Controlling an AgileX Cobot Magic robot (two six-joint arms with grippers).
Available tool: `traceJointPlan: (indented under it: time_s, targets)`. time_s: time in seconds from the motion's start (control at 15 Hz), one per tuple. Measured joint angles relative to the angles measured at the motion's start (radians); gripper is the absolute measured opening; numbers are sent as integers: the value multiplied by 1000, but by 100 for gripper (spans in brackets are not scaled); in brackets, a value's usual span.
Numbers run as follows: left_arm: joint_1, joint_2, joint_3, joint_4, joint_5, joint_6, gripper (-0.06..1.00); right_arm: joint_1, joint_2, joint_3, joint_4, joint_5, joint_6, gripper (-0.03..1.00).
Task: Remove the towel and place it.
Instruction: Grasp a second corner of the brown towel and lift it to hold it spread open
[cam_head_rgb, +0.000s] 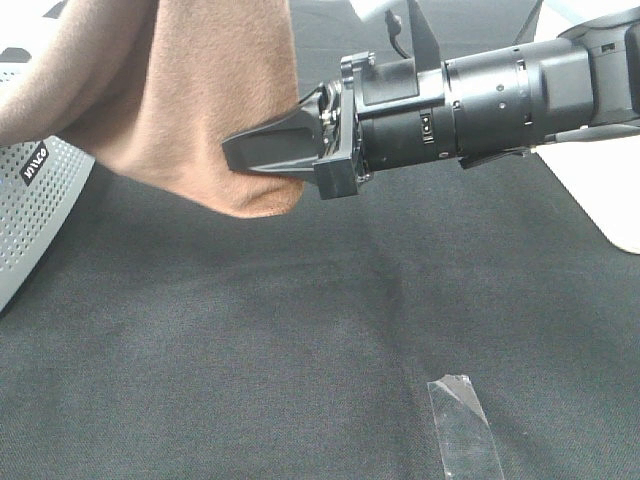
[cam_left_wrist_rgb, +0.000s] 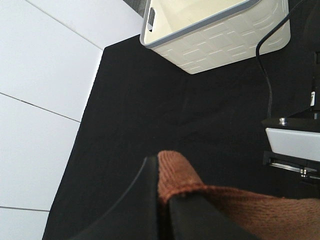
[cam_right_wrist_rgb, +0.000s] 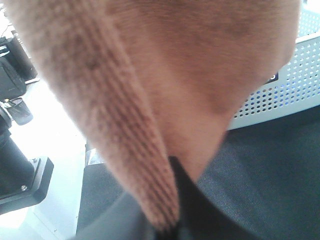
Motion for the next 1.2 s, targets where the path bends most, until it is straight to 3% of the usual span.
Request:
traceJointPlan:
  time_s: [0.33, 0.47, 0.53, 0.6, 0.73, 0.87, 1.07, 1.2]
  targets:
    - [0, 0, 0, 2, 42, -34, 0, 0, 0, 0, 3, -61, 75, 0]
    - [0, 0, 0, 2, 52, -58, 0, 0, 0, -18, -50, -79, 214, 0]
    - [0, 2, 0, 11, 53, -94, 0, 0, 0, -52, -136, -79, 329, 0]
    - [0, 18, -1, 58, 27, -171, 0, 0, 1, -120, -311, -78, 540, 0]
    - [0, 58, -1, 112, -13, -196, 0, 0, 1, -271, -634, -61, 877, 0]
    - [0, 100, -1, 146, -57, -205, 0, 0, 1, -434, -981, 24, 1175, 0]
    - [33, 132, -1, 170, -166, -255, 0, 0, 1, -700, -1415, 149, 1438, 0]
    - [93, 138, -1, 149, -282, -292, 0, 0, 18, -869, -1645, 176, 1524, 0]
